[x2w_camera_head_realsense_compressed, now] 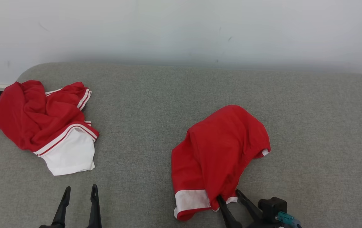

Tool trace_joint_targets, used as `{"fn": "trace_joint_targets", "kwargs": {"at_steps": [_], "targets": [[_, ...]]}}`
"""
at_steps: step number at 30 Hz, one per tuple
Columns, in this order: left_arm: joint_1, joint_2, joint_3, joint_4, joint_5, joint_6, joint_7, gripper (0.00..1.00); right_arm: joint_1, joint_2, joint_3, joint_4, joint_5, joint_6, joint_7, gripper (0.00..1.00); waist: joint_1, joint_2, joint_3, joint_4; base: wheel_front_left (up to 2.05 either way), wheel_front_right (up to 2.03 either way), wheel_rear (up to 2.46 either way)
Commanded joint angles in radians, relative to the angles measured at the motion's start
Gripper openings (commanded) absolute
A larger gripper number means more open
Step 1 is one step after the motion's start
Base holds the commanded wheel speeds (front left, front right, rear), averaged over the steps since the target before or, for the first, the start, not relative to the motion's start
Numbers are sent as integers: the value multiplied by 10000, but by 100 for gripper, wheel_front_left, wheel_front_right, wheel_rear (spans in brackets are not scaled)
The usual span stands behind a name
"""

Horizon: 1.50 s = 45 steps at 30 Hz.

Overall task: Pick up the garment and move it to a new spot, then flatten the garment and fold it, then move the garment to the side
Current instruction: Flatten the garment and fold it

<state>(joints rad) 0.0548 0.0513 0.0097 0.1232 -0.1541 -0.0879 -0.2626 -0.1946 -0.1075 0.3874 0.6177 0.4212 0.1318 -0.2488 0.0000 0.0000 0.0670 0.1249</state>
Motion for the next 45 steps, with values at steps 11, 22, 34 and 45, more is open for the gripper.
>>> {"fn": "trace_joint_targets", "kwargs": {"at_steps": [11,22,34,45], "targets": [[51,-16,97,96,-5,22,-34,100,-337,-242,-485,-208,-370,-22,-169,0,0,0,-98,-129,0,0,0],[17,-16,-227,311,-342,-44,-34,100,1126,-665,-2525,-1563,-1403,-22,-175,0,0,0,-280,-1024,0,0,0],[-15,-16,-1068,825,-302,-265,-34,100,1395,-219,-3403,-2203,-1788,-22,-162,100,0,0,-470,-1340,0,0,0],[-290,-10,-3576,2030,-593,-443,-34,100,1925,160,-3354,-4051,-2118,-22,-162,100,0,0,-300,-1805,0,0,0]]}}
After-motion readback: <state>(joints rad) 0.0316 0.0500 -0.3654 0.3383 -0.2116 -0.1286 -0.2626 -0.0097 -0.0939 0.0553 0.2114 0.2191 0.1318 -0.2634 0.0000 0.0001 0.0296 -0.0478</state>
